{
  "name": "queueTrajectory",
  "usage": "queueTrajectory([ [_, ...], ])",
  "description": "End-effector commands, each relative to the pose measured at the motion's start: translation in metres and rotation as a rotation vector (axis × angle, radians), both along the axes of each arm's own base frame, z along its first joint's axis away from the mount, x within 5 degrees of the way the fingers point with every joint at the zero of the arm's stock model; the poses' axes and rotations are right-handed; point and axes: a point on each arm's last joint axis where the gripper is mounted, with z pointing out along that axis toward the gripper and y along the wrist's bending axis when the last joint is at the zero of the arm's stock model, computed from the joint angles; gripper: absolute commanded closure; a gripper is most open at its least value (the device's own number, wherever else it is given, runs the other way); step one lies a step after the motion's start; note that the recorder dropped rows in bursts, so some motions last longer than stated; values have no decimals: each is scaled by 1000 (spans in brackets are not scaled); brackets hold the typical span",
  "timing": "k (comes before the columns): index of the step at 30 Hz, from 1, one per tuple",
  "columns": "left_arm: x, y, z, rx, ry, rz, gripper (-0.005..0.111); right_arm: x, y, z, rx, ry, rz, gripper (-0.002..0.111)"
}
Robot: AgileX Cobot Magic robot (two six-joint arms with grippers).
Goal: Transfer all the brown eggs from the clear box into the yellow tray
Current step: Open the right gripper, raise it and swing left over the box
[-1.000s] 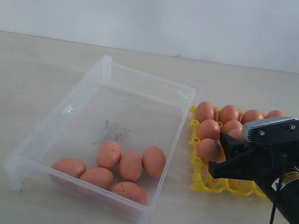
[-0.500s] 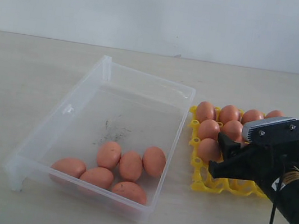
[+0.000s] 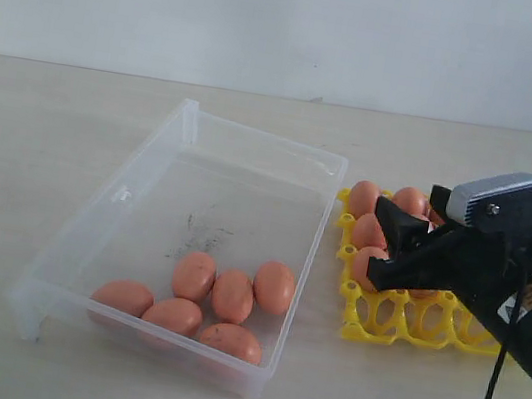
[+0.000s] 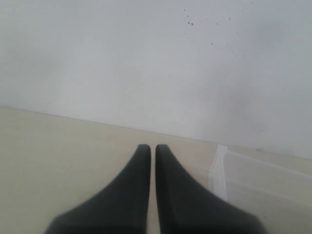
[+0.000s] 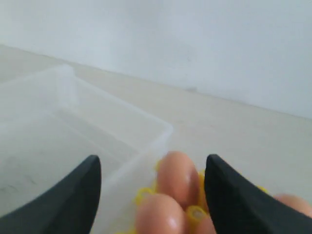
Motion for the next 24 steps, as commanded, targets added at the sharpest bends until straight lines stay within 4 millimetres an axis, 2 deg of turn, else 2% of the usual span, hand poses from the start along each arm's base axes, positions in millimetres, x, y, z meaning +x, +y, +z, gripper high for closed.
queueTrajectory([
  [1,0,0,1,-2,-2,-4,103,-16,22,33,123,-59,303,51],
  [4,0,0,1,-2,-2,-4,103,-14,36,57,239,-16,449,51],
  [9,0,0,1,-2,-2,-4,103,4,67,64,19,218,472,51],
  [14,0,0,1,-2,-2,-4,103,11,105,77,-165,343,358,51],
  [20,0,0,1,-2,-2,-4,103,13,145,92,-262,442,177,51],
  [24,0,0,1,-2,-2,-4,103,19,163,89,-274,532,82,51],
])
